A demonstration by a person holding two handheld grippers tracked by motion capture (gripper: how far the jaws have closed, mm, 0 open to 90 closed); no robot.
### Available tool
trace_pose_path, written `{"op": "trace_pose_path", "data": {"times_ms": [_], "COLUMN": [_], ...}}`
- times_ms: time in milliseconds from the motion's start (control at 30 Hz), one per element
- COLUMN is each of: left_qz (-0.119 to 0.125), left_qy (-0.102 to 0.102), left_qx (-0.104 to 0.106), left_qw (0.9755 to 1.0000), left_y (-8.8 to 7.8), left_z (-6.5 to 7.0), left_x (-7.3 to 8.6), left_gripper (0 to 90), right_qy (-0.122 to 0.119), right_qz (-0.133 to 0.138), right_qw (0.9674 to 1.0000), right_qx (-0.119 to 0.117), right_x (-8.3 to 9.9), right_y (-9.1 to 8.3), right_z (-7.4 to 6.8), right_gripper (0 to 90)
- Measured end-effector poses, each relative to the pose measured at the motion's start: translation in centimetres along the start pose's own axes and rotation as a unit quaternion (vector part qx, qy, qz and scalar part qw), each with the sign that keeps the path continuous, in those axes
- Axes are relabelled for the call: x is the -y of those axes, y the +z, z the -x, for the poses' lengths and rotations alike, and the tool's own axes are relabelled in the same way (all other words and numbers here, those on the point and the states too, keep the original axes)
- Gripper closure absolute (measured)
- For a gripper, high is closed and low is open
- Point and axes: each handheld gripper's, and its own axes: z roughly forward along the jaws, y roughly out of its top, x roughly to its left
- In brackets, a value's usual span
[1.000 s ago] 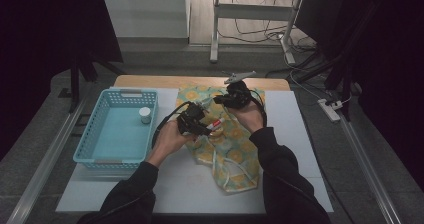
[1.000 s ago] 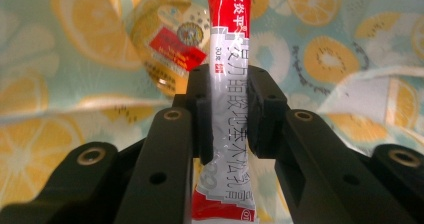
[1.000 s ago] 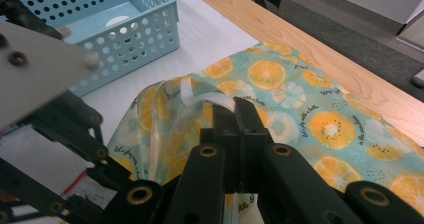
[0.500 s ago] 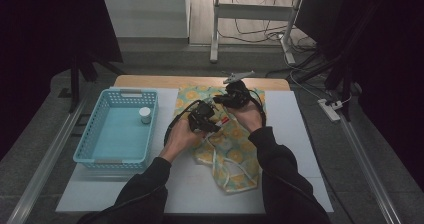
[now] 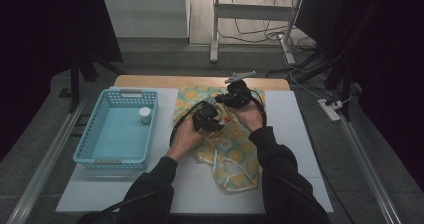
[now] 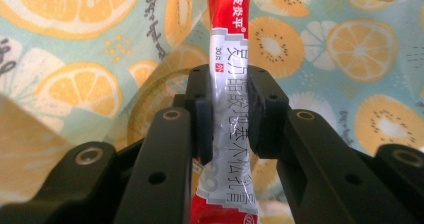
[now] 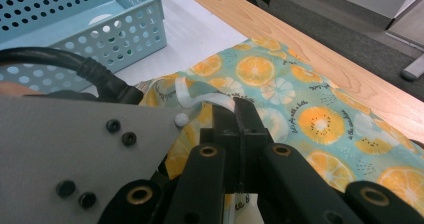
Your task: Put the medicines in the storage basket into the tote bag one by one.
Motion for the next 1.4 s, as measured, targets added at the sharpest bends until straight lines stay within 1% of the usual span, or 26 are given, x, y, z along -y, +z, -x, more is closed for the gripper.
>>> {"op": "trace_pose_path", "data": {"times_ms": [33,67,167,300,333,400,433,467,533,600,733,867,1000,1267,1400], "left_qz": [0.004,0.007,0.02,0.023,0.025,0.026,0.027,0.03,0.028,0.025,0.028,0.036,0.048,0.061,0.078], "left_qy": [0.006,0.01,0.004,0.003,0.003,0.001,0.001,-0.004,-0.008,-0.005,-0.008,-0.011,-0.023,-0.042,-0.059], "left_qx": [-0.003,-0.008,-0.004,-0.002,0.002,0.0,0.004,0.007,0.011,0.009,0.011,0.011,0.018,0.014,0.016], "left_qw": [1.0,0.9999,0.9998,0.9997,0.9997,0.9997,0.9996,0.9995,0.9995,0.9996,0.9995,0.9992,0.9984,0.9971,0.9951], "left_y": [0.1,0.1,-0.3,-1.3,-1.6,-2.2,-2.5,-2.8,-3.3,-3.7,-4.8,-6.1,-7.5,-10.1,-11.6], "left_z": [0.0,0.0,0.0,0.0,-0.1,-0.1,-0.1,-0.1,0.0,0.2,0.5,0.6,0.3,-0.8,-1.8], "left_x": [0.0,0.1,0.1,0.4,0.5,0.8,1.0,1.2,1.5,1.7,2.0,2.3,2.9,4.8,6.1], "left_gripper": [71.5,66.5,58.6,49.4,48.7,45.5,44.9,44.1,42.5,40.5,38.2,34.5,30.9,24.4,20.2], "right_qy": [0.0,0.0,0.0,0.0,0.001,0.0,0.0,0.0,0.0,0.0,0.0,0.0,-0.002,-0.006,-0.01], "right_qz": [0.0,0.0,-0.001,0.0,0.0,0.001,0.0,0.0,0.0,0.0,0.0,0.002,0.002,0.003,0.004], "right_qw": [1.0,1.0,1.0,1.0,1.0,1.0,1.0,1.0,1.0,1.0,1.0,1.0,1.0,0.9998,0.9997], "right_qx": [0.0,0.001,0.002,0.002,0.002,0.002,0.002,0.002,0.002,0.002,0.001,-0.002,-0.006,-0.018,-0.023], "right_x": [0.0,0.0,0.1,0.1,0.2,0.2,0.2,0.2,0.2,0.3,0.3,0.3,0.2,0.1,0.1], "right_y": [0.0,0.0,0.0,-0.1,-0.1,-0.1,-0.1,-0.1,-0.1,-0.1,-0.1,-0.2,-0.2,0.0,0.1], "right_z": [0.0,0.0,0.1,0.1,0.1,0.1,0.1,0.1,0.1,0.0,0.0,0.0,-0.2,-0.9,-1.2], "right_gripper": [89.9,89.9,89.9,89.8,89.8,89.8,89.8,89.8,89.8,89.8,89.8,89.8,89.8,89.8,89.8]}}
